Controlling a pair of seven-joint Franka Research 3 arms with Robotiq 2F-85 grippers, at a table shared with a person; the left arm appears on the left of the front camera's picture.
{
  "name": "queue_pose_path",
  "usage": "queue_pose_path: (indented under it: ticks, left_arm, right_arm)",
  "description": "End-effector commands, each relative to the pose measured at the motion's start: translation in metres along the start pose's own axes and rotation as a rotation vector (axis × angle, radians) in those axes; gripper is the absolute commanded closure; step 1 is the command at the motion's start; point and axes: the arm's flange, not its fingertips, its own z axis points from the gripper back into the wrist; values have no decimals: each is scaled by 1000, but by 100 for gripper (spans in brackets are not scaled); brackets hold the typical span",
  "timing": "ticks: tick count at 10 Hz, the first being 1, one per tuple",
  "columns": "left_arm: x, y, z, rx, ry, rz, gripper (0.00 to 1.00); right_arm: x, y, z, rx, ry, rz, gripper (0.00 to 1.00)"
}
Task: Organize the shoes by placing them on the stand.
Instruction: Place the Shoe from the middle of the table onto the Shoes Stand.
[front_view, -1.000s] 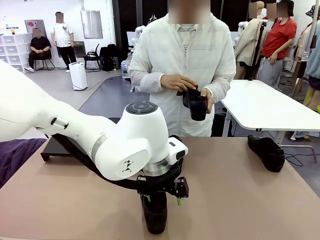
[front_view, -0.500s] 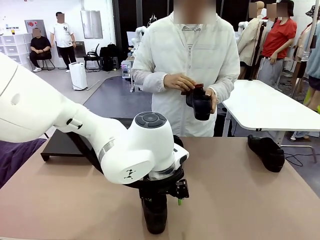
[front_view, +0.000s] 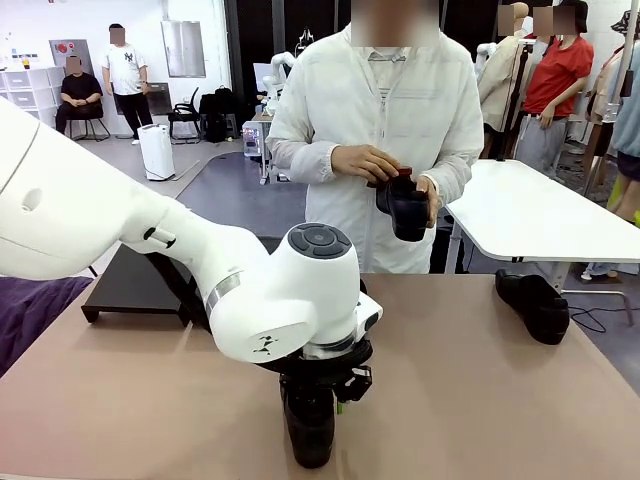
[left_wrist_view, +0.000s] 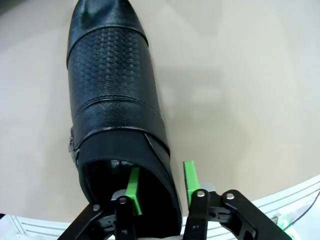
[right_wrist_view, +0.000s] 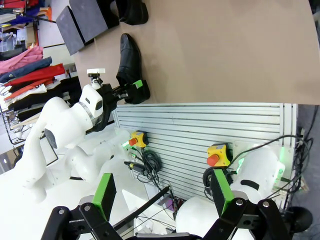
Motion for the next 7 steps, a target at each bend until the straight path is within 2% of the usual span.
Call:
queue_pose_path:
  ticks: [1,2,3,7]
  left_arm:
    - [2,-7,2,25,-3,-9,100]
    - [3,-7,8,34,-13,-25,100]
    - [5,-7,16,35,32,-95,100]
    - [11,12,56,62,3,-124,100]
  right_arm:
    - [-1,-1,3,1,4,12,0]
    - [-1,-1,3,1,4,12,0]
    - [-1,-1,3,1,4,12,0]
    - [-1,-1,3,1,4,12,0]
